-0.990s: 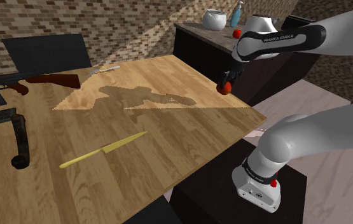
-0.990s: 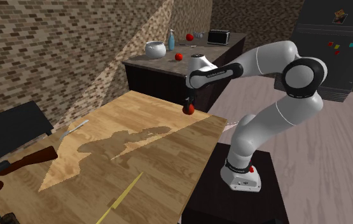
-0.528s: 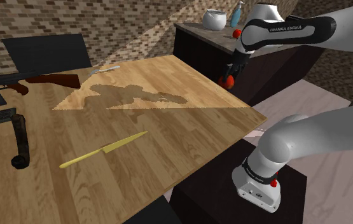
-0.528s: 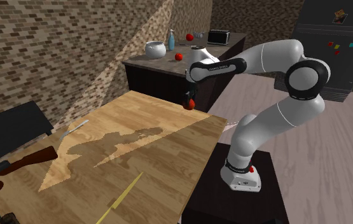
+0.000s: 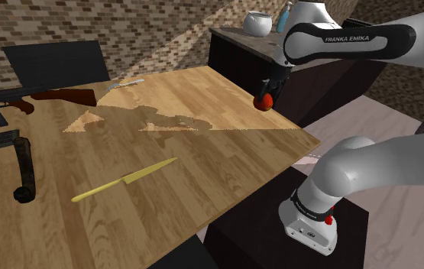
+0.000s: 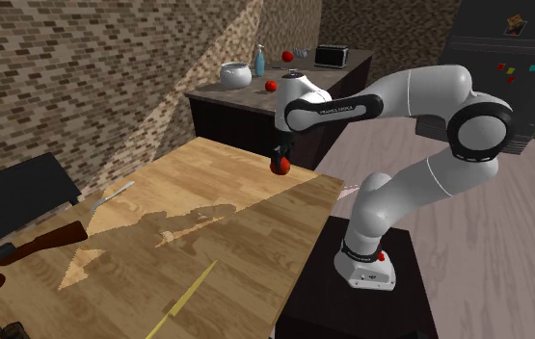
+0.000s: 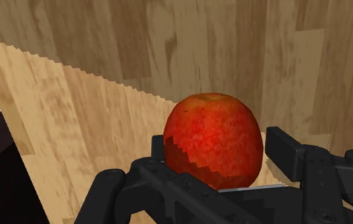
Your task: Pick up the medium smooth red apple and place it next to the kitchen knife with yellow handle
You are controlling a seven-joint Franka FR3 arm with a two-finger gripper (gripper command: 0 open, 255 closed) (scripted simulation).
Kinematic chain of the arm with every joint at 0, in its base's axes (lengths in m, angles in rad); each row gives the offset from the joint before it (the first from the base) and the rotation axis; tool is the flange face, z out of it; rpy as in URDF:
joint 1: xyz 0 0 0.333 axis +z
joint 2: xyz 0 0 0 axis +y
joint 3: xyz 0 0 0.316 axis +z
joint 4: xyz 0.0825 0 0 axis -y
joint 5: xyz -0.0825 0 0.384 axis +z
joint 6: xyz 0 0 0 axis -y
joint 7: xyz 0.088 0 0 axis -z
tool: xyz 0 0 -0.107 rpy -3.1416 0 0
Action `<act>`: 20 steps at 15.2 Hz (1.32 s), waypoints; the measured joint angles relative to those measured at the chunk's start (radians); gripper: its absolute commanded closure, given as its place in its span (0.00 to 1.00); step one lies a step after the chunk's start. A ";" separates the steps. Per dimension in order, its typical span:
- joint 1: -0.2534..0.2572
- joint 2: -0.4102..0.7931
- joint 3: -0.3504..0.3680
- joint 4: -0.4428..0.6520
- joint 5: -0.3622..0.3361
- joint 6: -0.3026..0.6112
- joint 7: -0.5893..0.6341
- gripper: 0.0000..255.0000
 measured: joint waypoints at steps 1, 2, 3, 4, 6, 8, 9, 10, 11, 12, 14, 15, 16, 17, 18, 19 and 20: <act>0.010 -0.014 0.022 -0.013 0.011 -0.003 0.025 1.00; 0.022 -0.011 0.042 -0.014 0.023 -0.001 0.049 1.00; 0.035 -0.022 0.068 -0.025 0.037 -0.004 0.077 1.00; 0.048 -0.034 0.092 -0.035 0.051 -0.008 0.104 1.00; 0.074 -0.037 0.139 -0.035 0.079 -0.013 0.157 1.00; 0.099 -0.052 0.183 -0.028 0.107 -0.036 0.206 1.00; 0.113 -0.047 0.208 -0.025 0.121 -0.037 0.232 1.00; 0.125 -0.033 0.230 -0.021 0.135 -0.028 0.258 1.00; 0.139 -0.026 0.256 -0.020 0.150 -0.023 0.287 1.00; 0.147 -0.017 0.273 -0.012 0.159 -0.021 0.307 1.00; 0.171 0.004 0.320 0.006 0.185 -0.020 0.359 1.00; 0.181 0.014 0.341 0.010 0.196 -0.014 0.383 1.00; 0.189 0.015 0.358 0.017 0.205 -0.020 0.403 1.00; 0.199 0.029 0.382 0.031 0.216 -0.019 0.429 1.00; 0.212 0.041 0.409 0.042 0.229 -0.020 0.460 1.00; 0.219 0.054 0.430 0.057 0.238 -0.021 0.485 1.00; 0.226 0.068 0.450 0.065 0.245 -0.015 0.507 1.00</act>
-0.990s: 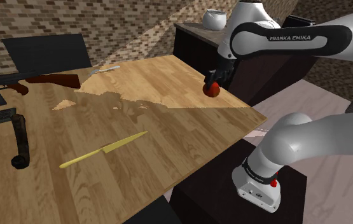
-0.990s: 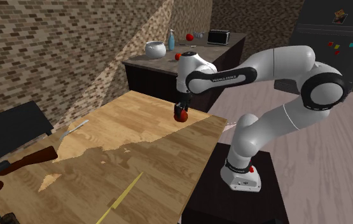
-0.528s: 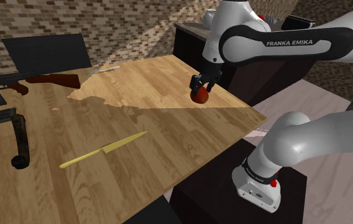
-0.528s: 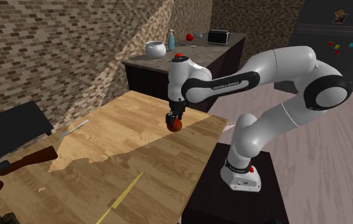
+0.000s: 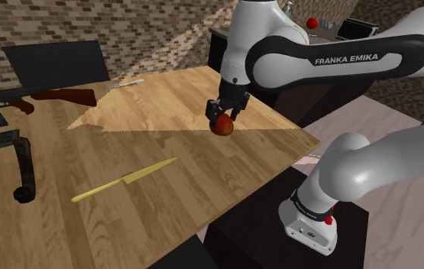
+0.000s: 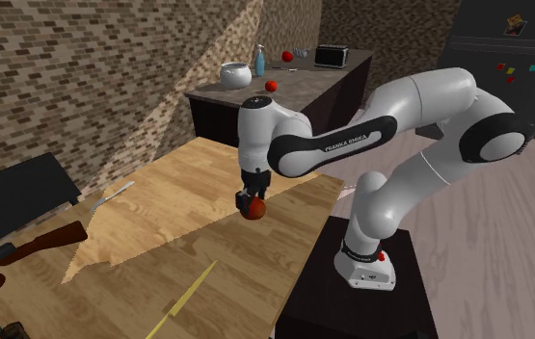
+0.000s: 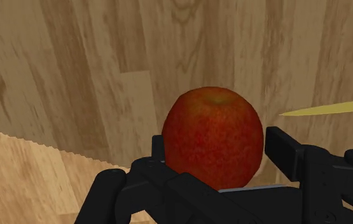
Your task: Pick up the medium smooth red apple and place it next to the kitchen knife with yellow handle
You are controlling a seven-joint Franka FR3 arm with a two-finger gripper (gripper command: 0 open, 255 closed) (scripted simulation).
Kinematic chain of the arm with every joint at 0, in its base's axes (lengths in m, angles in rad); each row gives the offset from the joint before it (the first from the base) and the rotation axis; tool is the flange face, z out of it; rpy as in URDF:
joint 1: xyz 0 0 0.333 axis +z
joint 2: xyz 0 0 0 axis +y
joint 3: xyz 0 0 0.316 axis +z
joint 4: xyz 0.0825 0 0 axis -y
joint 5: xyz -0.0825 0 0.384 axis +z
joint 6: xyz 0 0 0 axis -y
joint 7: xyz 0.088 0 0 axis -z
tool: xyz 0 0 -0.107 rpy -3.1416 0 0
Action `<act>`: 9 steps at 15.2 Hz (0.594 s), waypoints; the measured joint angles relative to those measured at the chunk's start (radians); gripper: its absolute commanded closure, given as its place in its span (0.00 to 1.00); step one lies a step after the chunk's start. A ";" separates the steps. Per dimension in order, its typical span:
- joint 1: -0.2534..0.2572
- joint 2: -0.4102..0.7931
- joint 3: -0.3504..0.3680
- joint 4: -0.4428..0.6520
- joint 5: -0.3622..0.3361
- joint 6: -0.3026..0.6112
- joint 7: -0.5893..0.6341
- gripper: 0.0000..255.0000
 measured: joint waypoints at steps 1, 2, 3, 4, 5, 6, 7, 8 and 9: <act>0.003 0.023 0.019 0.028 0.003 -0.005 0.022 1.00; 0.011 0.047 0.048 0.046 0.012 0.002 0.054 1.00; 0.017 0.063 0.069 0.066 0.017 -0.002 0.079 1.00; 0.020 0.088 0.093 0.087 0.020 0.003 0.106 1.00; 0.024 0.109 0.115 0.111 0.023 0.001 0.133 1.00; 0.028 0.125 0.135 0.123 0.025 0.005 0.157 1.00; 0.031 0.145 0.157 0.142 0.026 0.007 0.184 1.00; 0.031 0.170 0.178 0.166 0.023 0.008 0.208 1.00; 0.028 0.203 0.200 0.200 0.016 0.007 0.234 1.00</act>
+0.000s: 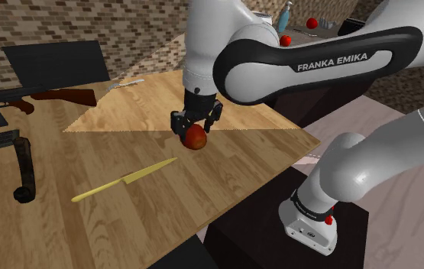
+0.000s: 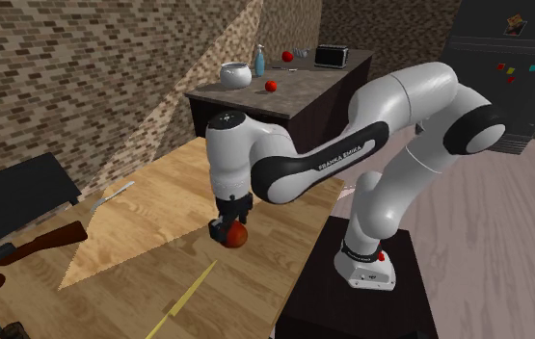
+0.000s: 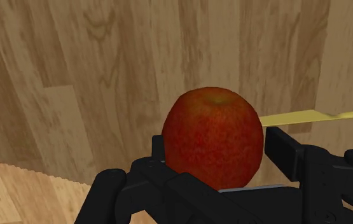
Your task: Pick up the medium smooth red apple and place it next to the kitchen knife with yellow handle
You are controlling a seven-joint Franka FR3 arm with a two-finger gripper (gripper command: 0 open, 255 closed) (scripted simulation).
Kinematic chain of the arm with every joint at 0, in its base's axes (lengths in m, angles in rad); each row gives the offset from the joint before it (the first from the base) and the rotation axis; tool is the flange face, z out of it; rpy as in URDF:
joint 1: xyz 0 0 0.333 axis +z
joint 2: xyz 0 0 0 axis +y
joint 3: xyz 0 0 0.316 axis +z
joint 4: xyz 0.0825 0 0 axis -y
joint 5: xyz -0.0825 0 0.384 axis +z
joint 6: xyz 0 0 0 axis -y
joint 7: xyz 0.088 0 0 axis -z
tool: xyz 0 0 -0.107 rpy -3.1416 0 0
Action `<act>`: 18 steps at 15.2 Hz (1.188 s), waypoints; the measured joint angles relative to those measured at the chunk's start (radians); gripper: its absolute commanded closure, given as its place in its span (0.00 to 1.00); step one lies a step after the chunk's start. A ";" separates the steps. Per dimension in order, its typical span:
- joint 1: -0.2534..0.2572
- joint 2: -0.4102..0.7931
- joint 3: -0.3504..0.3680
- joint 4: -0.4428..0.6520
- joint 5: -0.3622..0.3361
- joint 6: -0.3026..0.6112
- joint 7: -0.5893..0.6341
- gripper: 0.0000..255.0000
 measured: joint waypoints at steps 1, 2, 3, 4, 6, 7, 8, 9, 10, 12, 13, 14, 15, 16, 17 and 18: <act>-0.002 0.038 0.028 0.039 -0.009 -0.002 0.035 1.00; 0.003 0.048 0.045 0.038 -0.009 0.009 0.055 1.00; 0.004 0.060 0.058 0.039 -0.011 0.020 0.071 1.00; 0.004 0.072 0.066 0.035 -0.013 0.034 0.081 1.00; 0.003 0.087 0.076 0.023 -0.017 0.060 0.092 1.00; 0.004 0.089 0.079 0.013 -0.017 0.072 0.095 1.00; 0.004 0.095 0.082 0.006 -0.019 0.084 0.098 1.00; 0.004 0.101 0.087 -0.004 -0.020 0.100 0.103 1.00; 0.002 0.106 0.089 -0.013 -0.022 0.115 0.104 1.00; 0.001 0.118 0.095 -0.031 -0.026 0.143 0.110 1.00; 0.001 0.124 0.099 -0.043 -0.028 0.160 0.113 1.00; -0.001 0.131 0.101 -0.048 -0.031 0.171 0.115 1.00; 0.000 0.135 0.105 -0.061 -0.032 0.188 0.121 1.00; -0.002 0.142 0.108 -0.068 -0.035 0.201 0.123 1.00; -0.004 0.149 0.109 -0.074 -0.039 0.214 0.125 1.00; -0.005 0.155 0.111 -0.084 -0.041 0.228 0.127 1.00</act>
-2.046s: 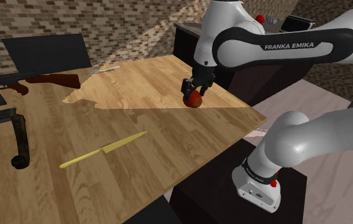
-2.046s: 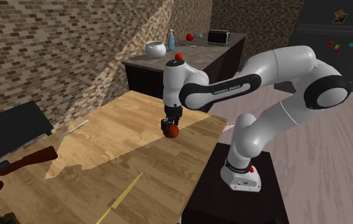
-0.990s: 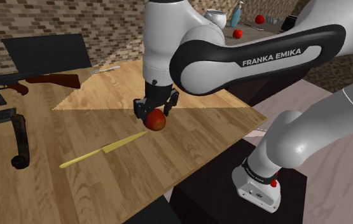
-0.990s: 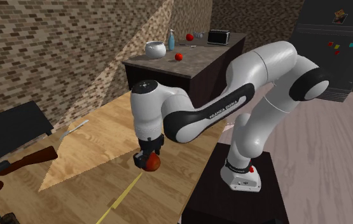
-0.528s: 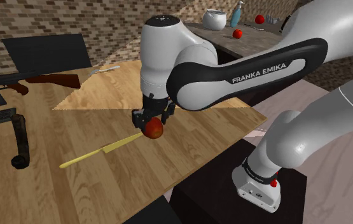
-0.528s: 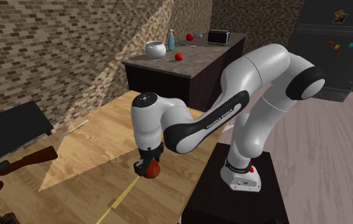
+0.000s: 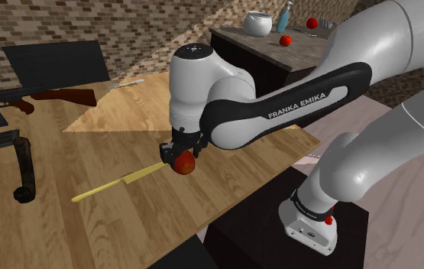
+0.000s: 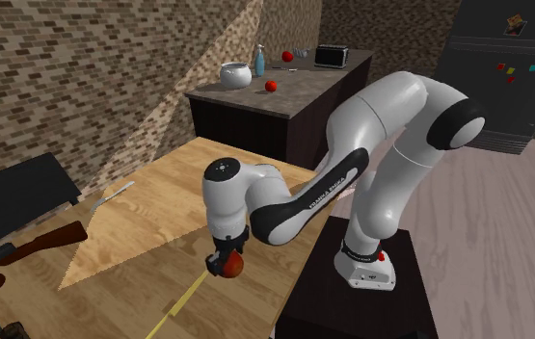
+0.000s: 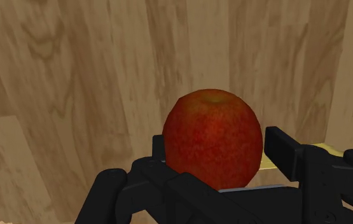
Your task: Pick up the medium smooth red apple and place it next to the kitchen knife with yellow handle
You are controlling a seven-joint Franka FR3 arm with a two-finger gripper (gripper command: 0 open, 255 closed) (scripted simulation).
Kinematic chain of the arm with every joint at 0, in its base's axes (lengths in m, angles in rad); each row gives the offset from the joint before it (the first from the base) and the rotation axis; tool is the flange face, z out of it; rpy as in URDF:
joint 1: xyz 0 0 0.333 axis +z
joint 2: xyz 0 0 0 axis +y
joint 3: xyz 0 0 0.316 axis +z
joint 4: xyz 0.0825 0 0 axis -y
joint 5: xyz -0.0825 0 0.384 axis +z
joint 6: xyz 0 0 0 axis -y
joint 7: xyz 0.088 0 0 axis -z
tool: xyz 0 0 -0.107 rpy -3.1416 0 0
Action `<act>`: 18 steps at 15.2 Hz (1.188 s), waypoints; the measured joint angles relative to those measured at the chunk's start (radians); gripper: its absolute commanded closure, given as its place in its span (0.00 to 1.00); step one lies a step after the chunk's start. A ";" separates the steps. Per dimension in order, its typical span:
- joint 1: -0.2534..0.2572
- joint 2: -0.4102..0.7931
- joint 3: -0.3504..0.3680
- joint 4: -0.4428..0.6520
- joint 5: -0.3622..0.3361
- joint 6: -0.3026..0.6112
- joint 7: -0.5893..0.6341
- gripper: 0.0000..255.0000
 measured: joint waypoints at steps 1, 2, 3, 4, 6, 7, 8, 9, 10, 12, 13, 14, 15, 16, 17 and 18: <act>0.000 0.009 0.007 -0.007 -0.004 0.016 0.009 1.00; -0.002 0.017 0.010 -0.015 -0.008 0.030 0.013 1.00; -0.004 0.026 0.013 -0.024 -0.013 0.047 0.016 1.00; -0.006 0.035 0.016 -0.031 -0.018 0.062 0.021 1.00; -0.011 0.057 0.023 -0.038 -0.032 0.088 0.033 1.00; -0.012 0.067 0.029 -0.044 -0.038 0.103 0.043 1.00; -0.013 0.075 0.032 -0.051 -0.043 0.115 0.048 1.00; -0.016 0.086 0.036 -0.058 -0.051 0.131 0.056 1.00; -0.018 0.093 0.038 -0.061 -0.056 0.142 0.059 1.00; -0.020 0.098 0.038 -0.064 -0.060 0.149 0.061 1.00; -0.020 0.099 0.039 -0.065 -0.060 0.150 0.062 1.00; -0.020 0.099 0.039 -0.065 -0.061 0.151 0.062 1.00; -0.020 0.099 0.039 -0.065 -0.061 0.151 0.062 1.00; -0.020 0.099 0.039 -0.065 -0.061 0.151 0.062 1.00; -0.020 0.099 0.039 -0.065 -0.061 0.151 0.062 0.00; -0.020 0.099 0.039 -0.065 -0.061 0.151 0.062 0.00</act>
